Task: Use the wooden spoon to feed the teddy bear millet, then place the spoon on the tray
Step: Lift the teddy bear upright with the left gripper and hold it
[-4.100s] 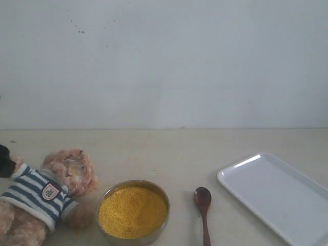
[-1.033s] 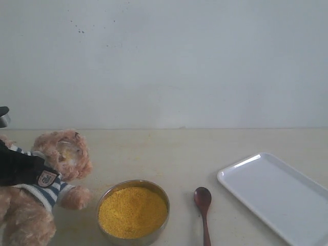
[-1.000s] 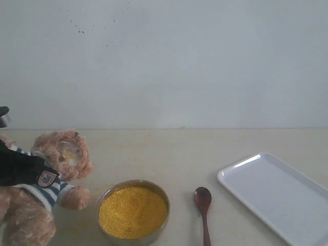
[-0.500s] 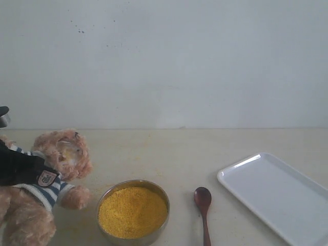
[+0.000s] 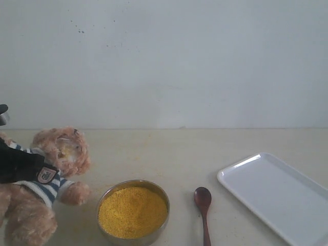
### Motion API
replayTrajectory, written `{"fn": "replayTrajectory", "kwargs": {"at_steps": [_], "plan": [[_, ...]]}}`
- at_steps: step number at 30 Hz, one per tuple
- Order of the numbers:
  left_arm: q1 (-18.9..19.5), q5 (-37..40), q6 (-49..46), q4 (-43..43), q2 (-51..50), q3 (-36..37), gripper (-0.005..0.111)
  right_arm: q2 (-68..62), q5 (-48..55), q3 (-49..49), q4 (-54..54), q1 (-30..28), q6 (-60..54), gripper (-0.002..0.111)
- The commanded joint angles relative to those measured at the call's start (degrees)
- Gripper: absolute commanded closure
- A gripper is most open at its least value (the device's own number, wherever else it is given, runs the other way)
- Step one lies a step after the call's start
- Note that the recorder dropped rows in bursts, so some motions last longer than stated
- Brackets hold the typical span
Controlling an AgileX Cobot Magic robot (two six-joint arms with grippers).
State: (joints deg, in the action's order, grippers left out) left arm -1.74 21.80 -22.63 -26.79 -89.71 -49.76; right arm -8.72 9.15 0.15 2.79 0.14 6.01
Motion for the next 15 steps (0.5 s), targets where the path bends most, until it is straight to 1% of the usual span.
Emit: {"fn": "replayTrajectory", "kwargs": {"at_steps": [1, 5, 7, 9, 12, 13, 15], "plan": [[-0.04, -4.6, -0.14, -0.91, 0.74, -0.31, 0.103, 0.12, -0.67, -0.15, 0.13, -0.14, -0.17, 0.108], [-0.17, -6.35, -0.63, -3.13, 0.33, -0.58, 0.103, 0.12, -0.67, -0.15, 0.13, -0.14, -0.17, 0.108], [-0.17, -6.46, -3.38, -5.82, -0.62, -0.58, 0.103, 0.12, -0.67, -0.15, 0.13, -0.14, -0.04, 0.108], [-0.17, -4.87, -8.99, -12.07, -2.18, -0.98, 0.103, 0.12, -0.67, -0.15, 0.13, -0.14, -0.04, 0.108], [-0.17, 0.95, -24.33, -23.45, -4.49, -2.51, 0.103, 0.12, -0.67, -0.15, 0.13, -0.14, -0.04, 0.108], [-0.17, 2.39, -27.96, -26.29, -4.99, -2.96, 0.103, 0.12, -0.67, -0.15, 0.13, -0.14, -0.16, 0.108], [-0.17, 3.24, -32.16, -30.89, -5.03, -3.5, 0.103, 0.12, -0.67, -0.15, 0.13, -0.14, -0.16, 0.108]]}}
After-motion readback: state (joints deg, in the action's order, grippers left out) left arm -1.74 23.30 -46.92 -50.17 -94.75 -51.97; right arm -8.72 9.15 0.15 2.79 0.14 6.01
